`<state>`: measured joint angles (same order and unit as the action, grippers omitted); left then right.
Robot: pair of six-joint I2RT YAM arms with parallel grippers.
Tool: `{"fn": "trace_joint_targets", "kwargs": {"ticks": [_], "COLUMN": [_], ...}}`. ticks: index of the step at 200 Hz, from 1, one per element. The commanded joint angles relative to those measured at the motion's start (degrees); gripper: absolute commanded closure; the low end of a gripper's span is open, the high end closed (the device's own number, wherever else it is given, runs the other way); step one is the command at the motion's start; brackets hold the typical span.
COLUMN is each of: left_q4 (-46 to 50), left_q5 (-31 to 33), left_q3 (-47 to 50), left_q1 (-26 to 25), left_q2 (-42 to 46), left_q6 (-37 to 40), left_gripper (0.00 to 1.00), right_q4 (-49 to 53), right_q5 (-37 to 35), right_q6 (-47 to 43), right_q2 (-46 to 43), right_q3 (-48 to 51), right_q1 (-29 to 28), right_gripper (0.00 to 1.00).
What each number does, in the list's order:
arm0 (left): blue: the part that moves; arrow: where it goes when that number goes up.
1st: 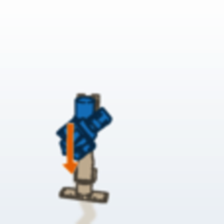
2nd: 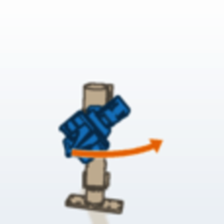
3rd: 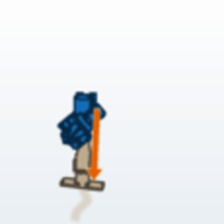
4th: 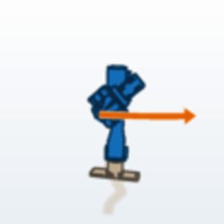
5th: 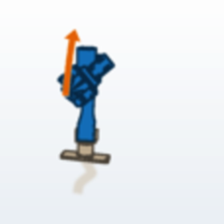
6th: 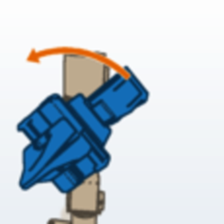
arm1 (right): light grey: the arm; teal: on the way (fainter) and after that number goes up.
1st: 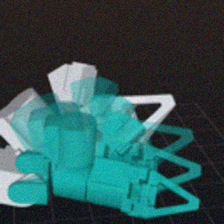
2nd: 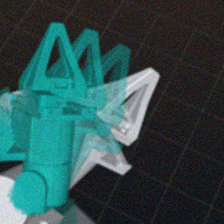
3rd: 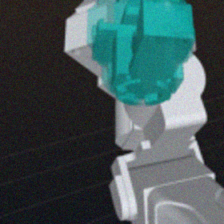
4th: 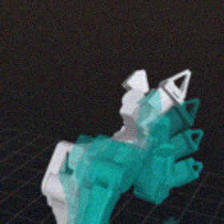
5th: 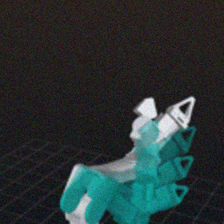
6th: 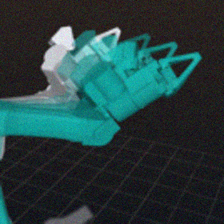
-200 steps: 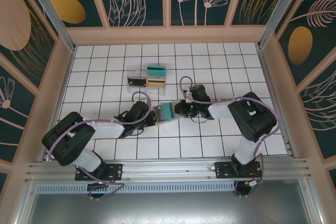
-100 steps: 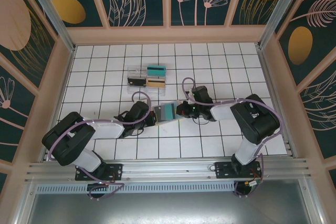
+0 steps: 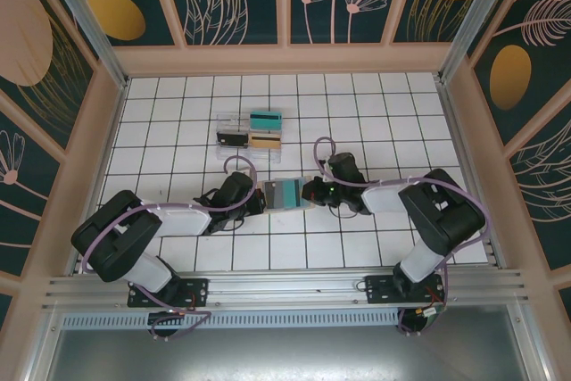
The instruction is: Take the credit cards out of the card holder
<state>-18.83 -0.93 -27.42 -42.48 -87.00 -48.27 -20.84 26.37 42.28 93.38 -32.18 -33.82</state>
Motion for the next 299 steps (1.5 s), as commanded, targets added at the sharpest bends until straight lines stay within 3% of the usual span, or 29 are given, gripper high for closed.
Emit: {"fn": "trace_joint_targets", "kwargs": {"ticks": [1, 112, 153, 165, 175, 206, 249, 264, 299], "left_q4": [3.2, 3.5, 5.6, 7.0, 8.5, 12.9, 16.2, 17.9, 21.3], "left_q5": [0.9, 1.2, 2.6, 4.1, 5.8, 12.3, 17.6, 18.9, 20.4], "left_q3": [0.1, 0.2, -0.1, 0.0, 0.1, 2.1, 7.9, 9.8, 13.3], "left_q1": [0.3, 0.2, 0.3, 0.2, 0.2, 0.2, 0.2, 0.2, 0.2], "left_q2": [0.3, 2.0, 7.3, 10.5, 13.7, 25.6, 41.8, 46.5, 55.6], "left_q6": [-0.2, 0.0, -0.1, -0.2, -0.1, -0.5, -0.5, -0.8, -1.7], "left_gripper": [1.00, 1.00, 1.00, 0.85, 0.62, 0.02, 0.02, 0.01, 0.01], "right_q4": [-0.1, 6.0, 10.9, 13.2, 15.4, 23.1, 33.7, 33.1, 31.3], "right_q5": [-2.6, -2.5, -3.0, -3.5, -3.9, -7.0, -16.1, -20.9, -24.3], "right_q6": [1.3, -3.5, -8.2, -10.2, -12.3, -21.1, -38.4, -48.0, -65.3], "right_q2": [-2.1, -11.3, -16.1, -16.9, -17.2, -14.4, -3.2, -0.3, 4.7], "right_q3": [1.9, 4.1, 0.5, -2.0, -4.8, -15.5, -34.3, -38.6, -46.7], "right_q1": [0.7, 8.7, 9.0, 8.6, 7.9, 3.7, -3.7, -6.7, -8.9], "right_gripper": [1.00, 1.00, 1.00, 1.00, 1.00, 1.00, 1.00, 1.00, 1.00]}}
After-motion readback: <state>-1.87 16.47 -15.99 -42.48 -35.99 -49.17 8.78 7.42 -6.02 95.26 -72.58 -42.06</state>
